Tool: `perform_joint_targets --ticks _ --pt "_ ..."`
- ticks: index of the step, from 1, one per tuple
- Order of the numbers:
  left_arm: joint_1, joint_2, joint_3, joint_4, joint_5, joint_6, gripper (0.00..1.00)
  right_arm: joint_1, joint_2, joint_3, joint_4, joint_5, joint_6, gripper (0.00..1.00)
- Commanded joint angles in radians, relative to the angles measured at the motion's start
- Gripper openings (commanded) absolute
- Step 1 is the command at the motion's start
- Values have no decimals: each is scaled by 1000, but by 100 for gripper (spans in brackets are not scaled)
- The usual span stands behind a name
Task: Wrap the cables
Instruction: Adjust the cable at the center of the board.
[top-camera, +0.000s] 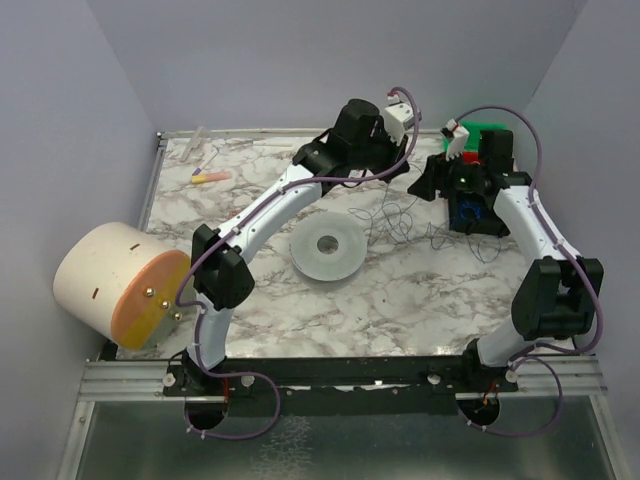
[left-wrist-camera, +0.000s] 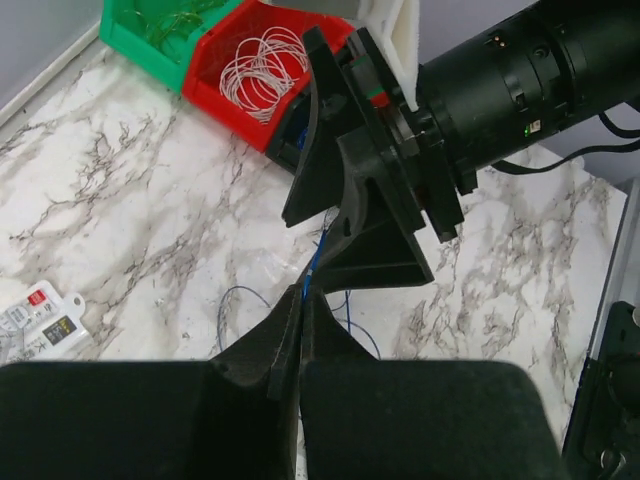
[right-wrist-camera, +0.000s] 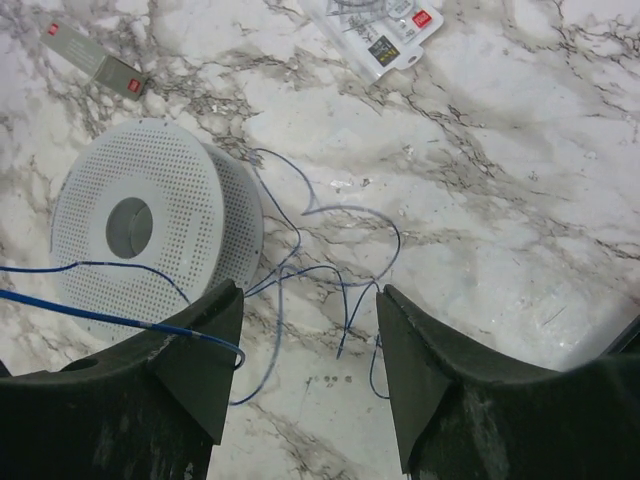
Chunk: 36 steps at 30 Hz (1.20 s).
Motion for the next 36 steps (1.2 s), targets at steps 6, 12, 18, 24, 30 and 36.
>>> perform_joint_targets --ticks 6,12,18,24,30,36 --pt "11 -44 -83 24 26 7 0 -38 -98 -66 48 -312 -83 52" --pt "9 -26 -73 26 6 -6 0 -41 -107 -79 64 -315 -78 16" --pt "10 -9 -48 28 20 -26 0 -41 -99 -82 85 -261 -57 51" --pt "10 -10 -36 36 37 -64 0 -41 -107 -108 138 -223 -22 56" --pt "10 -21 -32 53 52 -100 0 -41 -84 -119 157 -212 -3 56" --pt "9 -34 -55 66 61 -115 0 -39 -74 -121 173 -229 21 51"
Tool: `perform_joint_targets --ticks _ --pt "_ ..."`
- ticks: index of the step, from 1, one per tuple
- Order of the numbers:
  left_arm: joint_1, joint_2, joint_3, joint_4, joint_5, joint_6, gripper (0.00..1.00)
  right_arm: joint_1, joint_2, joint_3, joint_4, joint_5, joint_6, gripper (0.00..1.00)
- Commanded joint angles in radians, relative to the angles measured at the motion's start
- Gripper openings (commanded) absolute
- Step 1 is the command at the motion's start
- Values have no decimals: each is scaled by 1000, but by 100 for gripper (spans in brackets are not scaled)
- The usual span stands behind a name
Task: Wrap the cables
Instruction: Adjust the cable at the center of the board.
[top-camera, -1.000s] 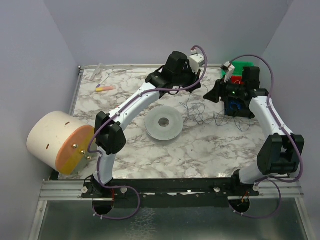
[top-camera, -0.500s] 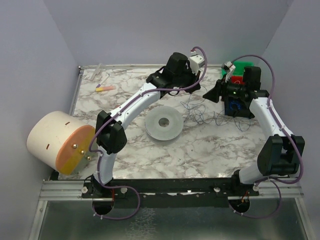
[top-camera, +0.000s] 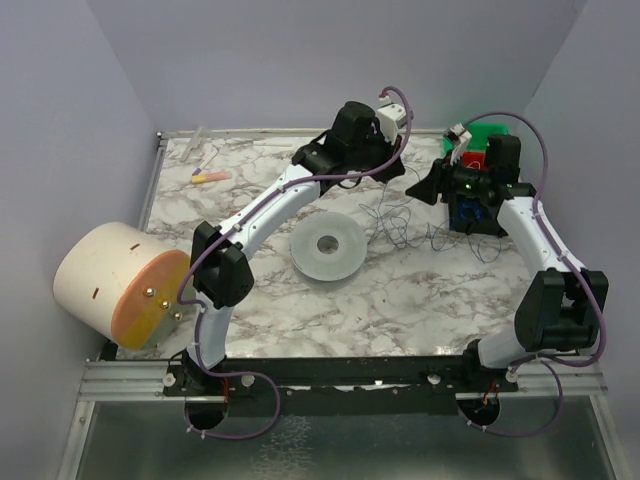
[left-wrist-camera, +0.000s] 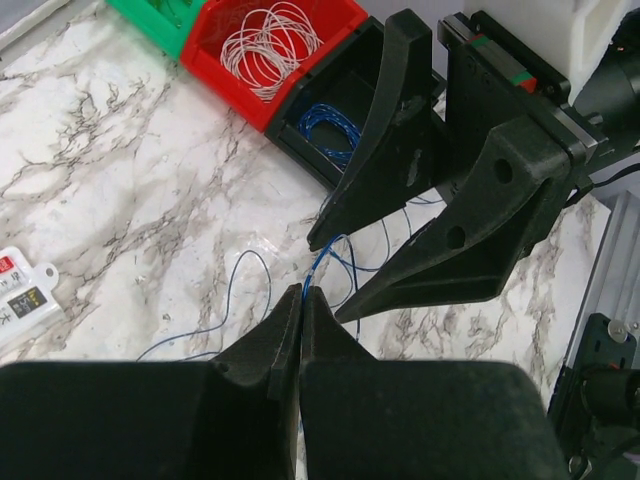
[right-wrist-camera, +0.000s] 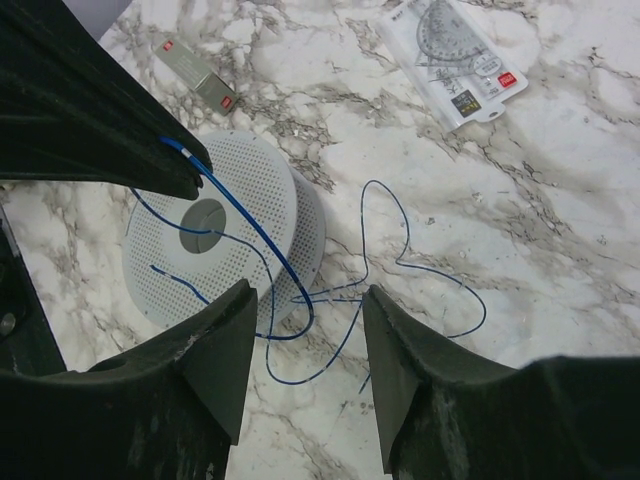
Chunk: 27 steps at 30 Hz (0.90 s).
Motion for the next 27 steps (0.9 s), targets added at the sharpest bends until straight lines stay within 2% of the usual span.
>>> perform_joint_targets --ticks 1,3,8,10,11,12,13,14,18,19,20,21,22,23,27 --pt "-4 -14 0 32 36 -27 0 -3 11 -12 44 7 32 49" --pt "-4 -17 -7 38 38 -32 0 -3 10 -20 58 2 42 46" --pt "-3 -15 -7 48 50 -53 0 -3 22 -23 71 14 61 47" --pt "-3 -13 -3 49 51 -58 0 -3 28 -24 74 16 69 45" --pt "-4 -12 0 49 51 -59 0 -3 29 -24 76 16 71 40" --pt "-4 -11 1 50 48 -59 0 -3 29 -24 76 15 73 31" --pt "-5 -11 2 49 47 -58 0 -3 29 -24 75 13 71 14" --pt "-3 -10 1 49 44 -58 0 -3 31 -20 68 10 69 2" --pt "-4 -8 9 36 -8 -41 1 -3 48 20 -16 -33 31 0" --pt "-3 -6 22 19 -42 -21 12 -3 54 38 -43 -41 25 0" --pt "0 -9 35 4 -77 1 33 -3 62 54 -69 -46 27 0" --pt "3 -14 43 -8 -133 23 60 -3 69 70 -91 -43 33 0" --pt "8 -22 48 -17 -176 41 82 -3 78 86 -113 -40 45 0" --pt "18 -31 52 -22 -198 55 97 -3 86 99 -130 -39 61 1" --pt "38 -79 64 -57 -204 167 99 -3 100 131 -159 4 162 0"
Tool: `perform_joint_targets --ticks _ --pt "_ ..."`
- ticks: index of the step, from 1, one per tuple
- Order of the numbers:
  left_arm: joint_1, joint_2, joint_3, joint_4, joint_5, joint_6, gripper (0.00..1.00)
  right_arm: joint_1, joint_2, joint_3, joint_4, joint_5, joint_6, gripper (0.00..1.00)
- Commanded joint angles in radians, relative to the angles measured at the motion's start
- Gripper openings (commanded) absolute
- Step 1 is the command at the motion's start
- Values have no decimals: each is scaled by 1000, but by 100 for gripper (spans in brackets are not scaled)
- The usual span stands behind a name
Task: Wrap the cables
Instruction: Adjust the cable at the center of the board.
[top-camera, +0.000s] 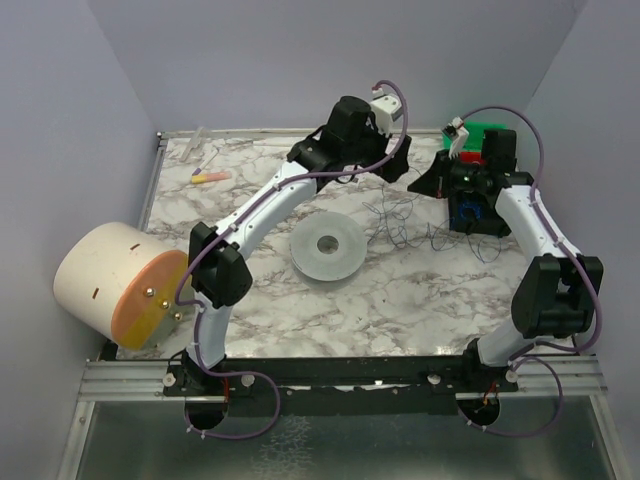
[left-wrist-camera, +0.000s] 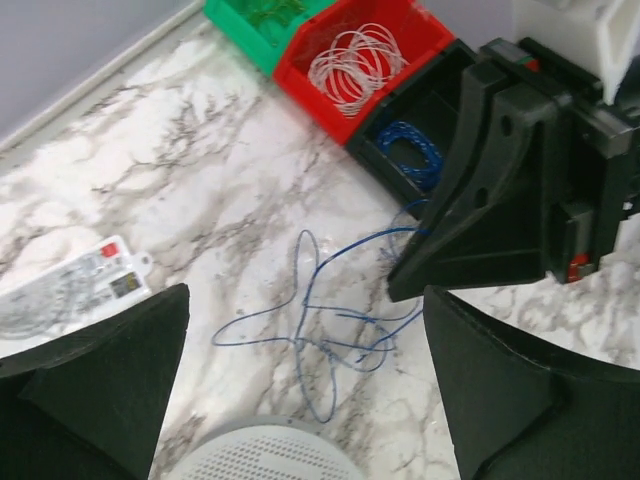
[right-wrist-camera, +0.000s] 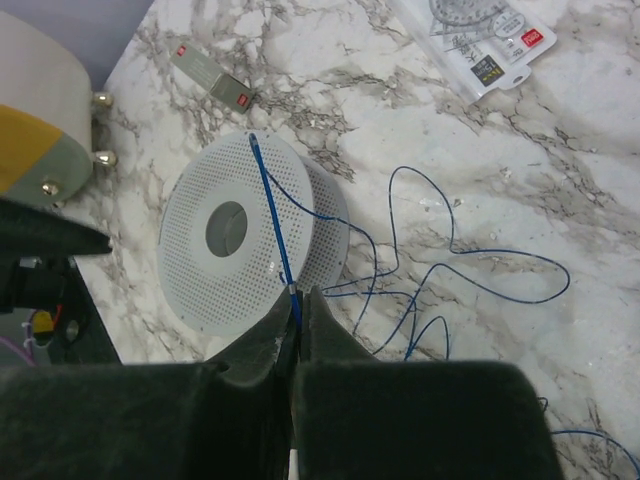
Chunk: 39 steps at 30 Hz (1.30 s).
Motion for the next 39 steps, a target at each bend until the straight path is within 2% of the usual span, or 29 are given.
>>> perform_joint_targets --ticks 1,3,6,9,13,17,23,33,39 --pt "25 -90 41 -63 -44 175 99 -3 20 52 -86 29 113 1" --pt "6 -112 33 -104 5 274 99 -4 21 67 -105 36 140 0" --pt "-70 -126 12 -191 -20 443 99 -4 14 83 -136 14 161 0" --pt "-164 -124 -28 -269 -107 619 97 -5 4 93 -162 -6 173 1" --pt "-268 -99 -92 -285 -240 701 91 -5 -21 93 -166 -18 188 0" --pt "-332 -62 -133 -252 -367 728 87 -5 -29 90 -164 -38 198 1" --pt "-335 -43 -142 -163 -466 702 85 -7 -27 95 -172 -56 197 0" --pt "-320 -86 -105 -259 -339 741 85 -18 10 106 -191 -57 188 1" --pt "-257 -93 -54 -259 -301 743 86 -22 3 105 -188 -58 192 0"
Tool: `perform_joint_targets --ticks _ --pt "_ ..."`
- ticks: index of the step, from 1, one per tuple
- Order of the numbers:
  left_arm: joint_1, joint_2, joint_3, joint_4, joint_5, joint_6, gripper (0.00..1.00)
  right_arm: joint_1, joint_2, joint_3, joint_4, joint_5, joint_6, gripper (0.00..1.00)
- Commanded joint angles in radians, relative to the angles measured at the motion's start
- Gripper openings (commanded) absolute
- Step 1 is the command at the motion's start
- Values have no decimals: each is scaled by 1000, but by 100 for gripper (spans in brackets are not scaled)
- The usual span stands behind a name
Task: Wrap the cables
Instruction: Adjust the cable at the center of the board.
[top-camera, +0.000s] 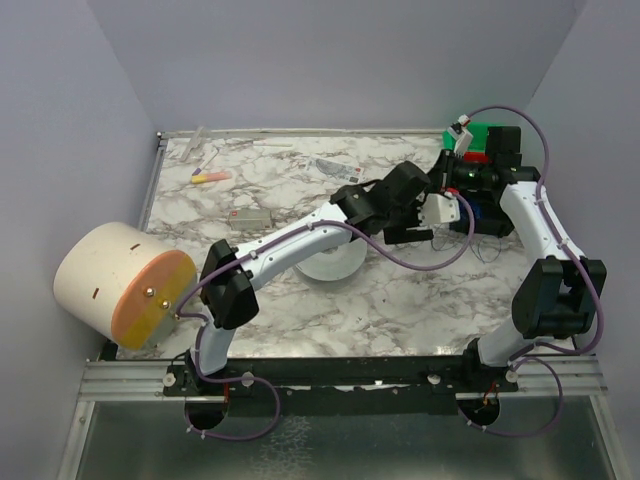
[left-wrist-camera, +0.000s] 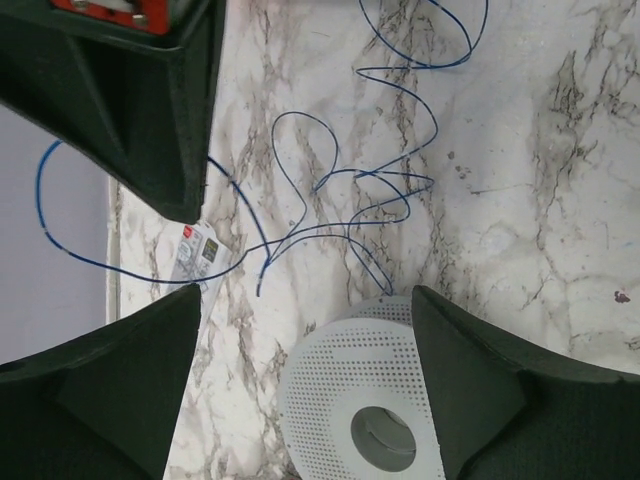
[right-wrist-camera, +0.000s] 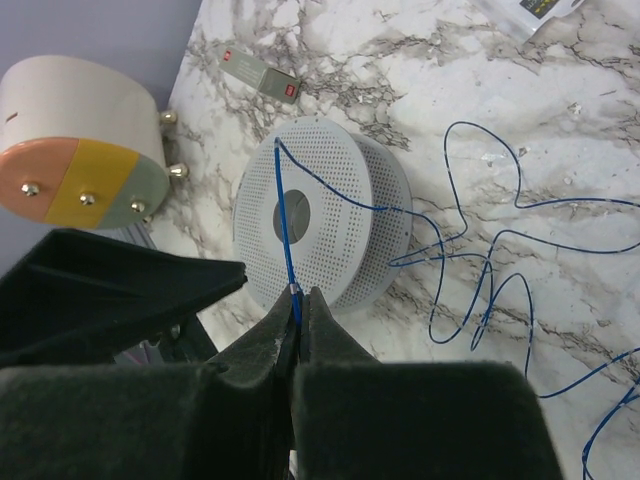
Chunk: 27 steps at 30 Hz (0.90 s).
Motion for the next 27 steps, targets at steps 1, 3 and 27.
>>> perform_joint_targets --ticks 1,3,27 --pt "65 -44 90 -19 84 11 86 -10 3 29 -22 -30 5 1" --pt "80 -38 111 -33 110 13 87 -10 2 28 -19 -30 5 0" --pt "80 99 153 -46 180 27 70 -12 -33 22 -10 -97 28 0"
